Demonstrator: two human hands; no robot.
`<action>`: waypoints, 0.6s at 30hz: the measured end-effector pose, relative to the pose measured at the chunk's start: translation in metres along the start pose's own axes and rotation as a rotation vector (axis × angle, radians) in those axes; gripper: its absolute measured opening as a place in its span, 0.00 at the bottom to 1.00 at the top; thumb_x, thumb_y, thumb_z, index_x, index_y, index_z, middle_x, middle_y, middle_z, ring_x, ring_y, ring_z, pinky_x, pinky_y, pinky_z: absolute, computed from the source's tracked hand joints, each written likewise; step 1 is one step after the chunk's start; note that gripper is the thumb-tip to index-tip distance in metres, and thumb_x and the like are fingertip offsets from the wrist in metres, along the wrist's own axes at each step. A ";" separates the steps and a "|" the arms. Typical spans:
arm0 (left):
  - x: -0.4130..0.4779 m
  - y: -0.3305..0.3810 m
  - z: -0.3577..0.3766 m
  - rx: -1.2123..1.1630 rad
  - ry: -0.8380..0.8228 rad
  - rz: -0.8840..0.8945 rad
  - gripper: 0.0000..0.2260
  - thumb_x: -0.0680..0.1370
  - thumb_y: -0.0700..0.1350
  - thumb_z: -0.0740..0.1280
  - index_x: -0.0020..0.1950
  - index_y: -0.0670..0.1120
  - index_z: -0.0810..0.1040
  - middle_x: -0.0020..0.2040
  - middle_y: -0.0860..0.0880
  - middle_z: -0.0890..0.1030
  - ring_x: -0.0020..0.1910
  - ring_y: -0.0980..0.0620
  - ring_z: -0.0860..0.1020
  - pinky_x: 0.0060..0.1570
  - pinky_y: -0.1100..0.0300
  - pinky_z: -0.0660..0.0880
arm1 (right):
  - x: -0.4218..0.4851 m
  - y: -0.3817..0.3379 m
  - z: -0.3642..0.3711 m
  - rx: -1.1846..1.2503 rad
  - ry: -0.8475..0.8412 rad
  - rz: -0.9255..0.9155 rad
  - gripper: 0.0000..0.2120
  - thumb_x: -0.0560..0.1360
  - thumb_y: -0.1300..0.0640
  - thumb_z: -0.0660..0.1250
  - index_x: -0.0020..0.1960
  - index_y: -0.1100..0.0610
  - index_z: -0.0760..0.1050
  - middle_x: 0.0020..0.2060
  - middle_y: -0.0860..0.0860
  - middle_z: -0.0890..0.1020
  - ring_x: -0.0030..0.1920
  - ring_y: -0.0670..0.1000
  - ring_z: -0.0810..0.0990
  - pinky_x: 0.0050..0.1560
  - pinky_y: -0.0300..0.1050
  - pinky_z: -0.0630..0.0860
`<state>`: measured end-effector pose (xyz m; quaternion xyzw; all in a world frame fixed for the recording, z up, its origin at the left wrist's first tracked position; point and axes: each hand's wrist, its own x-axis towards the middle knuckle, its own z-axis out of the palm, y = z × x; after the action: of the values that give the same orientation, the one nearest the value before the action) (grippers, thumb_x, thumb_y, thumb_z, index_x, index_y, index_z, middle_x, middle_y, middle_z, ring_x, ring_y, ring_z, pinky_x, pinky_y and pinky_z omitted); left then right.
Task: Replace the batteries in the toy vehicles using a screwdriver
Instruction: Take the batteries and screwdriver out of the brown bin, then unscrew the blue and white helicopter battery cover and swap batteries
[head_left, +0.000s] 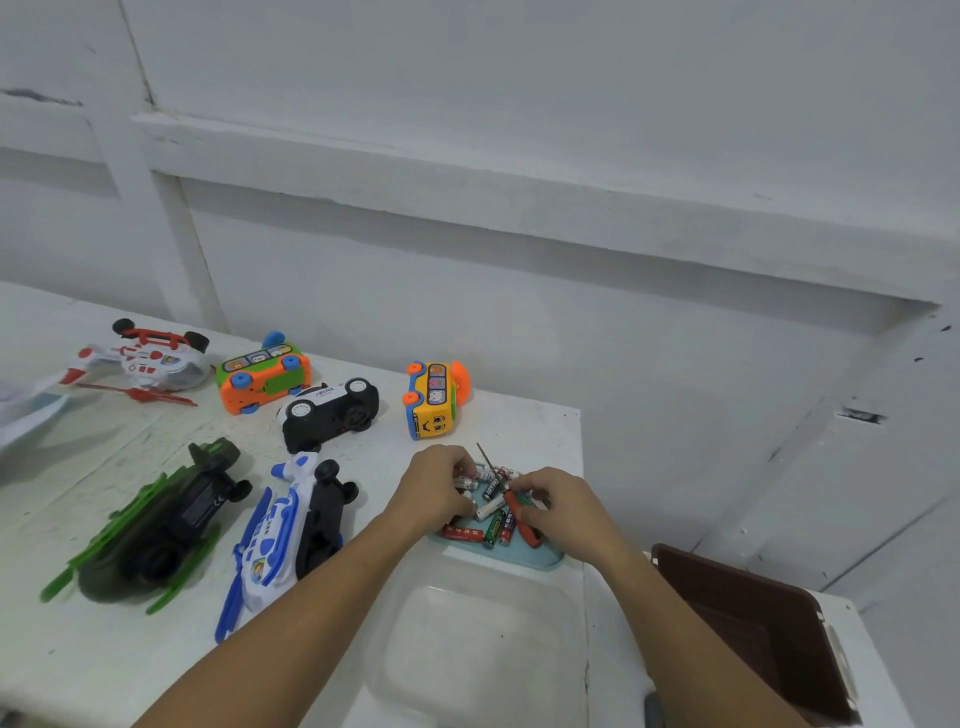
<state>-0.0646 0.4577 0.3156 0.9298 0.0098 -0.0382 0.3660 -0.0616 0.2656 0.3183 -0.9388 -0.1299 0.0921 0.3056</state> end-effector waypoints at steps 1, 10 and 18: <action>0.001 0.000 0.001 0.029 0.006 -0.005 0.14 0.69 0.39 0.76 0.52 0.47 0.79 0.55 0.48 0.79 0.51 0.52 0.77 0.46 0.61 0.74 | 0.000 0.000 0.000 0.001 -0.001 0.003 0.16 0.77 0.57 0.68 0.64 0.51 0.77 0.62 0.49 0.77 0.61 0.49 0.75 0.60 0.40 0.71; -0.003 -0.001 0.001 0.045 0.059 -0.030 0.14 0.71 0.41 0.75 0.56 0.47 0.80 0.58 0.48 0.79 0.51 0.54 0.74 0.47 0.64 0.70 | 0.005 -0.002 -0.002 -0.008 -0.014 -0.050 0.13 0.76 0.55 0.69 0.61 0.51 0.80 0.58 0.49 0.79 0.52 0.46 0.73 0.45 0.33 0.67; -0.025 0.004 -0.008 0.015 0.149 -0.048 0.12 0.73 0.45 0.74 0.55 0.48 0.80 0.56 0.49 0.77 0.51 0.52 0.77 0.47 0.60 0.74 | 0.008 -0.013 -0.001 -0.030 -0.056 -0.105 0.13 0.74 0.55 0.71 0.58 0.52 0.81 0.57 0.50 0.79 0.51 0.48 0.76 0.51 0.40 0.71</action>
<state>-0.0890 0.4602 0.3265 0.9323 0.0591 0.0225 0.3560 -0.0558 0.2777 0.3262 -0.9322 -0.1887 0.1003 0.2923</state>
